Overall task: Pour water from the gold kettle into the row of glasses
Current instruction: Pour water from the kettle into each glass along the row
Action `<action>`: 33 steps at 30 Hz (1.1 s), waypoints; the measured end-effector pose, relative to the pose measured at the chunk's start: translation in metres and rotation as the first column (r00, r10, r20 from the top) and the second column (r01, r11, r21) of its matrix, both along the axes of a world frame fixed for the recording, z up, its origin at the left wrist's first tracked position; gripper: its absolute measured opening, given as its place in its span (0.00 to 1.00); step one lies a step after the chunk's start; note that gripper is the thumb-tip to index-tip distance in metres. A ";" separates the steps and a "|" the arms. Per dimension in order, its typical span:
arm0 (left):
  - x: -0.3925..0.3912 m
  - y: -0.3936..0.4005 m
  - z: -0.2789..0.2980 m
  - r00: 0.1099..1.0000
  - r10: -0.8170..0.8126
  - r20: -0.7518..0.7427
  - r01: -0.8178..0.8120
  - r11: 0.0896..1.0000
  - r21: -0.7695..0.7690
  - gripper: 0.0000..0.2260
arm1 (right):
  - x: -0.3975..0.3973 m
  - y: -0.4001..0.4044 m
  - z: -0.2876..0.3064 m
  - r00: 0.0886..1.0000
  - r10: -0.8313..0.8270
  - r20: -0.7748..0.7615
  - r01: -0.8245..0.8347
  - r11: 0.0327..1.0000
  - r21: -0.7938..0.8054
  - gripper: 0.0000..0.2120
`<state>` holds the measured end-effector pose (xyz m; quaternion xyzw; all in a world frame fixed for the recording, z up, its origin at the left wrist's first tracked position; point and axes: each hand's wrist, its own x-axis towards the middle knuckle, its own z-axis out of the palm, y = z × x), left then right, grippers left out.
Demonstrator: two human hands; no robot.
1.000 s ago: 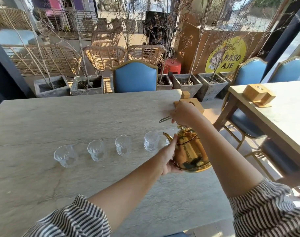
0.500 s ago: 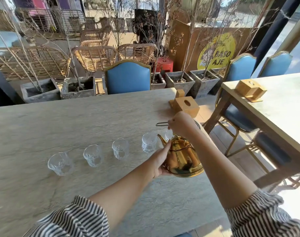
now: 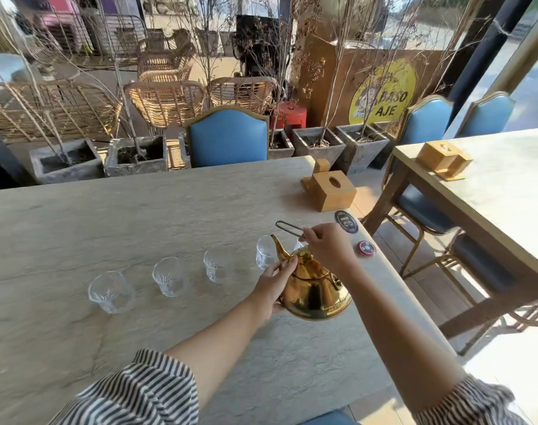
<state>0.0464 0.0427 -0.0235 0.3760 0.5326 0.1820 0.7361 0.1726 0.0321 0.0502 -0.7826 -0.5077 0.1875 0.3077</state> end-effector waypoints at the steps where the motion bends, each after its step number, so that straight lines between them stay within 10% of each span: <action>1: -0.004 0.000 0.000 1.000 0.017 0.006 -0.017 1.000 0.013 0.32 | -0.003 -0.002 -0.001 1.000 -0.002 -0.007 0.002 1.000 0.028 0.21; 9: -0.047 0.004 -0.004 0.998 0.054 -0.008 -0.054 0.997 0.059 0.34 | -0.045 0.001 -0.003 0.996 0.069 -0.061 -0.060 0.989 0.139 0.17; 33: -0.111 0.002 0.001 0.998 -0.061 0.014 0.062 0.988 -0.142 0.35 | -0.128 0.048 0.013 0.998 0.041 0.039 -0.030 0.972 -0.234 0.14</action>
